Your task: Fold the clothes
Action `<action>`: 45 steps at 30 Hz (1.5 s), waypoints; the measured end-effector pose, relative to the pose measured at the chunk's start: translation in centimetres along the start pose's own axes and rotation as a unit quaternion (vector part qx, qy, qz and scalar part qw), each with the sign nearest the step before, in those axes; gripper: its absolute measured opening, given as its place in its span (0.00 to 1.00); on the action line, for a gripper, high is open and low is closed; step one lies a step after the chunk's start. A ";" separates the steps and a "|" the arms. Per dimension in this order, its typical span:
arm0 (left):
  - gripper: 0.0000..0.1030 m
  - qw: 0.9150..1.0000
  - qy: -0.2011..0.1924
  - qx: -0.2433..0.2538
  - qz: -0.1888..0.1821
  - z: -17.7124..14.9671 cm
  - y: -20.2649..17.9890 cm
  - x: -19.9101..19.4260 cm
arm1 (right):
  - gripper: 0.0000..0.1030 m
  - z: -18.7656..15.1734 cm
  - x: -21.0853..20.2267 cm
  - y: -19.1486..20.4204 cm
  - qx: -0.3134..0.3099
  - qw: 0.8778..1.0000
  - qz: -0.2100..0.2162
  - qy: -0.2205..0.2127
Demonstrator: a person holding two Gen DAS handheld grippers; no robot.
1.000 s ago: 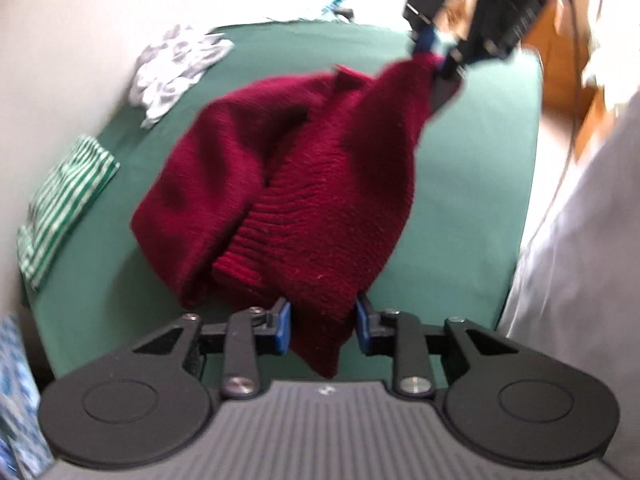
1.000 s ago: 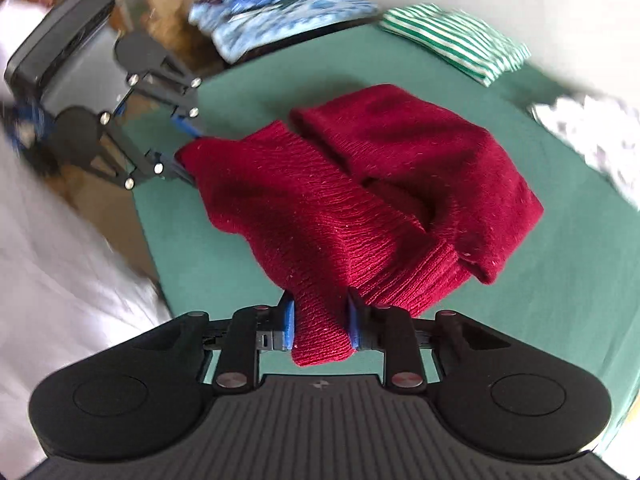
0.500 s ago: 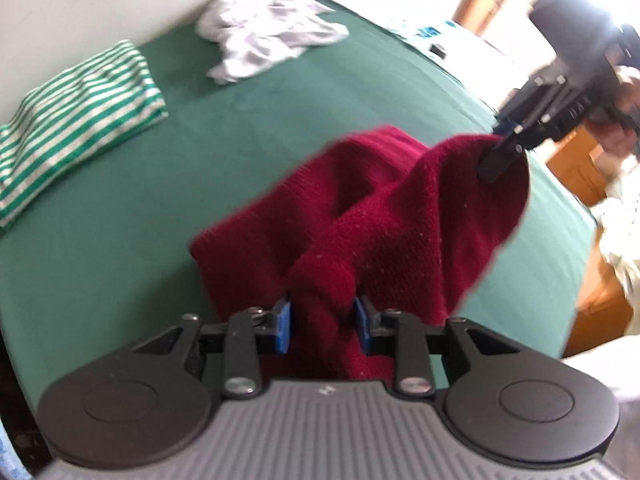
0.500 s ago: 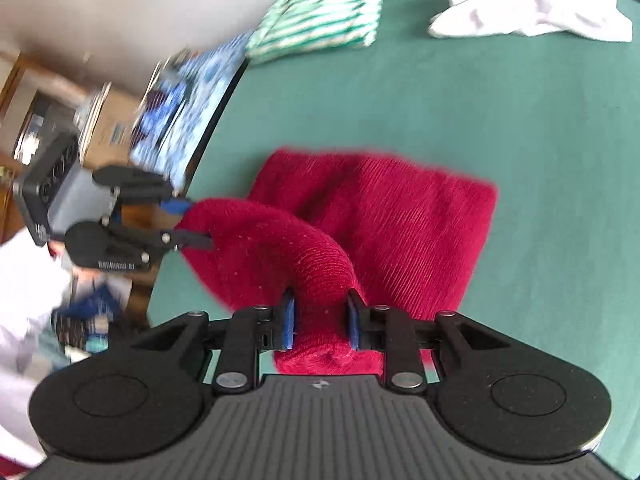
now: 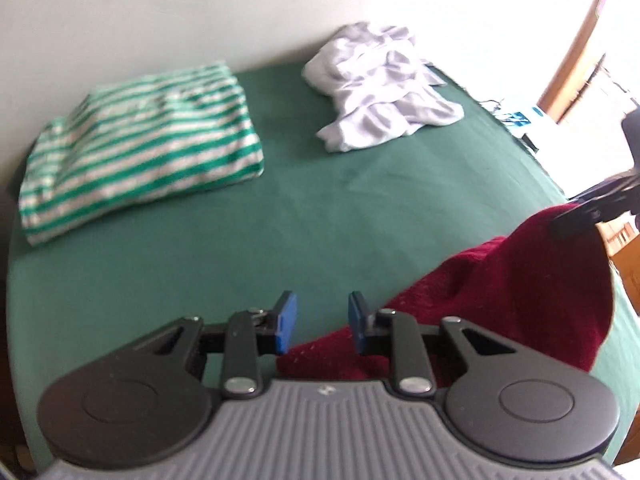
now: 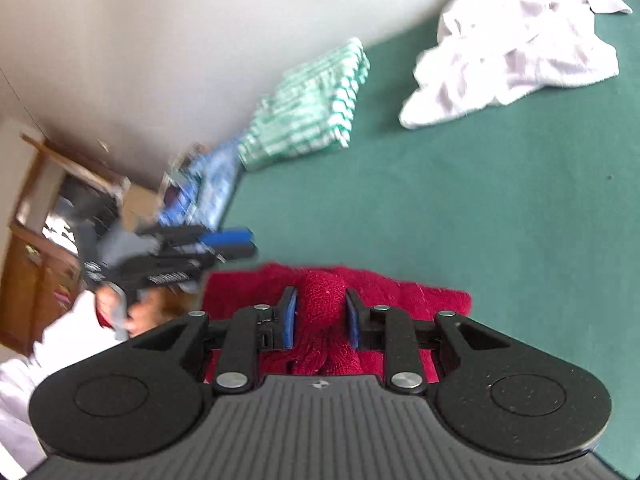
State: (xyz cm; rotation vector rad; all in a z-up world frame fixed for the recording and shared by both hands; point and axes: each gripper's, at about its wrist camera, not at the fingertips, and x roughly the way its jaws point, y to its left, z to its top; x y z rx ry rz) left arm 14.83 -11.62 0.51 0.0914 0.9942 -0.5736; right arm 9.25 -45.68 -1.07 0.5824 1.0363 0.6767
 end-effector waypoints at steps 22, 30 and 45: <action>0.52 0.989 -0.128 0.046 0.058 -6.0 -6.7 -1.2 | 0.49 -5.7 -1.6 -1.5 0.012 0.982 -0.070 -0.175; 0.61 0.988 -0.142 0.050 0.034 -6.2 -4.9 -1.0 | 0.44 -7.6 -0.3 1.0 -0.004 0.977 -0.104 -0.185; 0.56 0.979 -0.197 -0.001 0.054 -6.6 -4.3 -4.9 | 0.40 -10.3 -4.1 5.1 -0.046 0.926 -0.201 -0.318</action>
